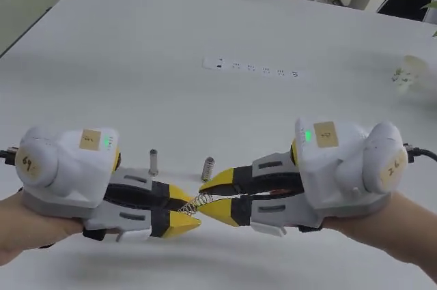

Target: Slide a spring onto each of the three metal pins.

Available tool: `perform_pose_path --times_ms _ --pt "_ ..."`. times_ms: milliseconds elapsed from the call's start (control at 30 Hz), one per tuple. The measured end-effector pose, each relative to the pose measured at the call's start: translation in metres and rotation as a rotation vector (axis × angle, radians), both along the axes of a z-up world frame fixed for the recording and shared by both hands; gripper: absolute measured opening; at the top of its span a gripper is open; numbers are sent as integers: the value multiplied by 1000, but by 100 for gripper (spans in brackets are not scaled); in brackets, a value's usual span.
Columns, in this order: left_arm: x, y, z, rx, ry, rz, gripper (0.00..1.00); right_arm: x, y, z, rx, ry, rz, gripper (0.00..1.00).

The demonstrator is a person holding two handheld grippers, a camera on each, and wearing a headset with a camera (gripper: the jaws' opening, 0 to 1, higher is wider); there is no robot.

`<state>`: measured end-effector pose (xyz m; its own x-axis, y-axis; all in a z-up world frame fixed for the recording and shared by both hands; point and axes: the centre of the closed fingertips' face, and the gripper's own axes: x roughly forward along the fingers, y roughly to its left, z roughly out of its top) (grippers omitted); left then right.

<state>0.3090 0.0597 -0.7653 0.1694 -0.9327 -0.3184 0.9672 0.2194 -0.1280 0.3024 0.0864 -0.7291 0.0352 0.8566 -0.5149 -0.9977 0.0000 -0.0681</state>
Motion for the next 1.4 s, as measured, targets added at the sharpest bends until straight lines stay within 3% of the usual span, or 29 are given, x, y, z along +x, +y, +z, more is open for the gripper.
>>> perform_pose_path --times_ms 300,567,900,1400 --pt "-1 -4 0 7 -7 -6 2 -3 19 1 7 -35 38 8" --pt "-1 -1 -4 25 -1 7 3 -2 18 -1 0 -40 42 7" --pt "1 0 -1 12 8 21 3 1 19 2 5 -37 34 7" --pt "1 5 -2 9 47 57 11 4 17 3 0 -50 22 7"
